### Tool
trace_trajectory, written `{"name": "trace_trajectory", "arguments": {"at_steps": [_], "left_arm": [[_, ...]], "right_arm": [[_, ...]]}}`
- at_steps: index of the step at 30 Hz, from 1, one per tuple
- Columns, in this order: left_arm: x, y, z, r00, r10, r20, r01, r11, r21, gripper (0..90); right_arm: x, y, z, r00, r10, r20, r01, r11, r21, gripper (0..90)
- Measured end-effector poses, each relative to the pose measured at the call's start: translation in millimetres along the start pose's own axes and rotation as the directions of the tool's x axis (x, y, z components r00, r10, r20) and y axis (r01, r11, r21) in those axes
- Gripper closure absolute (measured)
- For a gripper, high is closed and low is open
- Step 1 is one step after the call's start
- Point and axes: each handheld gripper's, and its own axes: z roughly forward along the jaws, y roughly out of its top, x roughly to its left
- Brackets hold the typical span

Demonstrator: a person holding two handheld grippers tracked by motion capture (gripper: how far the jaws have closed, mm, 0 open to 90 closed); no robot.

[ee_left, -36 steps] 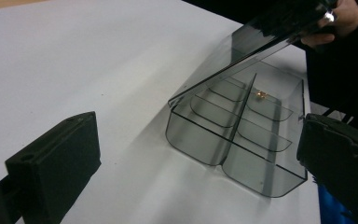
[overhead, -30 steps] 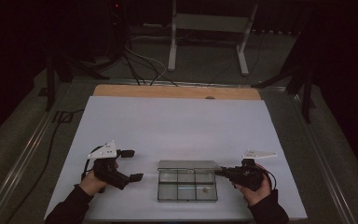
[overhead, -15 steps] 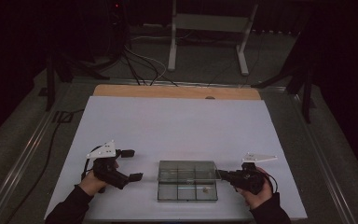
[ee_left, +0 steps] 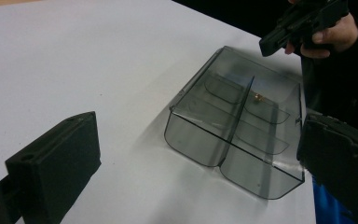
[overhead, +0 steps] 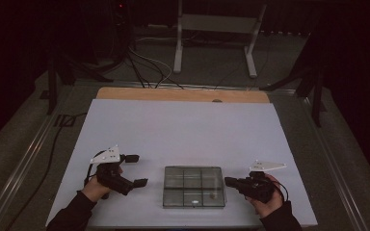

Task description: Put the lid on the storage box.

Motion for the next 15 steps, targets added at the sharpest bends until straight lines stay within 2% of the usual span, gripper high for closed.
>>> {"name": "trace_trajectory", "arguments": {"at_steps": [1,4,8,10,11,13,15], "left_arm": [[-0.1,0.0,0.1,1.0,0.001,0.002,-0.001,1.0,0.0,1.3],[-0.1,-0.4,0.8,1.0,0.001,0.004,-0.001,1.0,0.001,1.3],[-0.3,-0.8,1.6,1.0,0.004,0.006,-0.005,1.0,0.008,1.3],[-0.5,-0.6,1.9,0.9999,0.006,0.009,-0.006,1.0,0.005,1.3],[-0.5,-0.6,1.9,0.9999,0.006,0.009,-0.006,1.0,0.005,1.3],[-0.5,-0.2,2.4,1.0,0.005,0.008,-0.005,1.0,0.006,1.3],[-0.3,0.3,3.2,1.0,0.006,0.007,-0.006,1.0,0.005,1.3]], "right_arm": [[0.1,0.3,0.4,0.9999,-0.01,0.013,0.01,0.9999,0.002,90.0],[-1.3,0.5,1.2,0.9999,-0.011,0.008,0.011,0.9999,-0.005,88.0],[-4.1,2.3,0.9,0.9999,-0.013,-0.011,0.012,0.9987,-0.05,73.0],[-5.1,3.3,1.2,0.9993,-0.024,-0.03,0.021,0.9971,-0.072,60.7],[-5.1,3.3,1.2,0.9993,-0.024,-0.03,0.021,0.9971,-0.072,60.7],[-5.4,4.2,2.4,0.9985,-0.037,-0.041,0.033,0.9948,-0.097,47.2],[-6.1,4.8,3.2,0.9977,-0.045,-0.052,0.038,0.9925,-0.116,39.8]]}}
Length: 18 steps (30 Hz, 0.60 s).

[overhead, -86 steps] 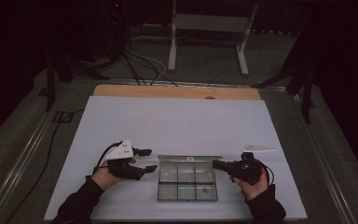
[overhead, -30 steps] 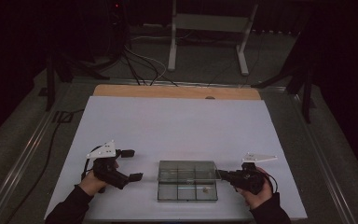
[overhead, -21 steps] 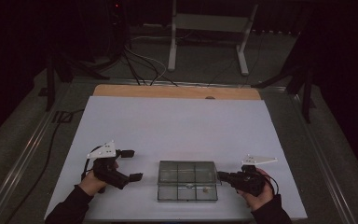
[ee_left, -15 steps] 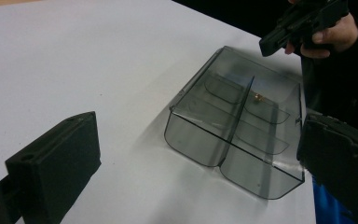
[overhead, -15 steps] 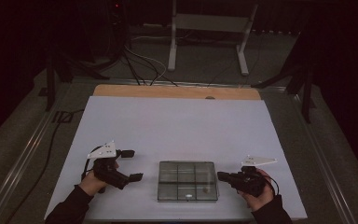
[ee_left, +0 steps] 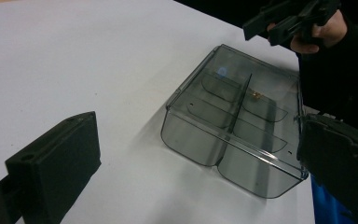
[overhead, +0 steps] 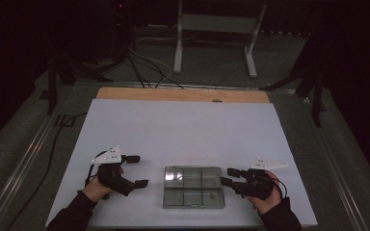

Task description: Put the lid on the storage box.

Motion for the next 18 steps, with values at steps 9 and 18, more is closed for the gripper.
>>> {"name": "trace_trajectory", "arguments": {"at_steps": [9,18], "left_arm": [[1.9,0.6,2.8,1.0,-0.003,0.001,0.003,1.0,0.006,1.3],[0.2,-0.7,3.2,0.9999,0.009,0.013,-0.009,0.9999,0.007,1.3]], "right_arm": [[-10.9,2.4,-8.3,0.9976,-0.041,-0.055,0.037,0.9974,-0.062,0.0],[-19.8,-1.3,-20.3,0.9968,-0.076,0.022,0.078,0.9942,-0.074,0.0]]}}
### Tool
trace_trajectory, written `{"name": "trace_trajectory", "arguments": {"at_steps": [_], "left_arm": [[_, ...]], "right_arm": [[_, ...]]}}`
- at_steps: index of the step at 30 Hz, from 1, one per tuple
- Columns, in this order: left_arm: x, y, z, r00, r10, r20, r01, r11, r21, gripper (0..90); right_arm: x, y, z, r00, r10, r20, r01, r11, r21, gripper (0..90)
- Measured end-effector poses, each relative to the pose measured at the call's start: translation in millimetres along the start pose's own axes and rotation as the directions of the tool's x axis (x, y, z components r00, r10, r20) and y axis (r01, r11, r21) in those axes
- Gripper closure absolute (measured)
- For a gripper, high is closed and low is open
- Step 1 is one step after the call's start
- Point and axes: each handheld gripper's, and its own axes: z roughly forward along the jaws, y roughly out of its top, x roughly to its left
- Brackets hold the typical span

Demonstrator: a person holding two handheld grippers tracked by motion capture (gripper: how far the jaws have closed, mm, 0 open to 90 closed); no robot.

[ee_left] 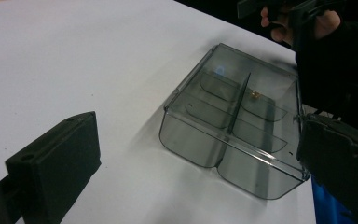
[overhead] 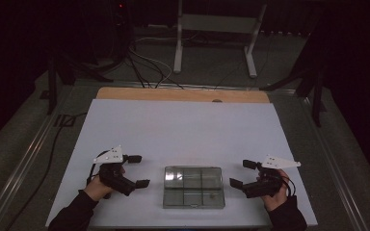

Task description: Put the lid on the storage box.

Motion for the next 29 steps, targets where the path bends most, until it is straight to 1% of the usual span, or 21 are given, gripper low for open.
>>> {"name": "trace_trajectory", "arguments": {"at_steps": [2,4,10,12,15,16,18,20,23,27,29], "left_arm": [[-0.6,-0.6,-0.3,1.0,0.002,-0.001,-0.002,1.0,0.004,1.3],[-0.9,-0.7,-1.1,1.0,0.003,-0.002,-0.003,1.0,-0.002,1.3],[-1.2,-0.7,-2.9,1.0,0.005,-0.004,-0.005,1.0,-0.009,1.3],[-1.9,-0.2,-3.1,1.0,0.006,-0.002,-0.006,0.9999,-0.013,1.3],[-1.5,-0.2,-2.7,1.0,0.006,0.003,-0.006,0.9999,-0.011,1.3],[-1.3,-0.4,-2.5,1.0,0.008,0.001,-0.008,0.9999,-0.009,1.3],[-0.9,-0.7,-2.3,1.0,0.005,0.004,-0.005,1.0,-0.008,1.3],[-0.7,-0.8,-2.4,1.0,0.005,0.002,-0.005,1.0,-0.008,1.3],[-0.4,-0.7,-2.6,1.0,0.003,0.002,-0.003,1.0,-0.009,1.3],[-0.8,-0.4,-1.6,1.0,0.004,0.004,-0.004,1.0,-0.008,1.3],[-0.7,-0.4,-1.4,1.0,0.003,0.006,-0.003,1.0,-0.002,1.3]], "right_arm": [[-1.5,-2.1,-2.7,0.9999,0.001,-0.01,-0.001,1.0,0.002,0.0],[-2.6,-4.0,-5.3,1.0,0.001,-0.002,-0.001,1.0,0.002,0.0],[-6.1,-6.8,-13.0,0.9998,0.022,-0.004,-0.022,0.9997,-0.012,0.0],[-9.4,-9.2,-20.1,0.9993,0.038,-0.002,-0.038,0.999,-0.025,0.0],[-11.8,-11.2,-24.6,0.9989,0.047,0.006,-0.047,0.9984,-0.03,0.0],[-13.9,-12.9,-27.4,0.9981,0.054,0.032,-0.053,0.9983,-0.026,0.0],[-16.2,-14.2,-28.3,0.9973,0.062,0.04,-0.061,0.9979,-0.022,0.0],[-17.6,-14.3,-27.8,0.9971,0.068,0.033,-0.068,0.9975,-0.022,0.0],[-17.5,-13.9,-25.4,0.9976,0.066,0.019,-0.066,0.9977,-0.014,0.0],[-16.8,-14.3,-24.4,0.9983,0.057,0.014,-0.057,0.9984,-0.005,0.0],[-17.2,-14.3,-24.6,0.9981,0.06,0.012,-0.06,0.9982,-0.006,0.0]]}}
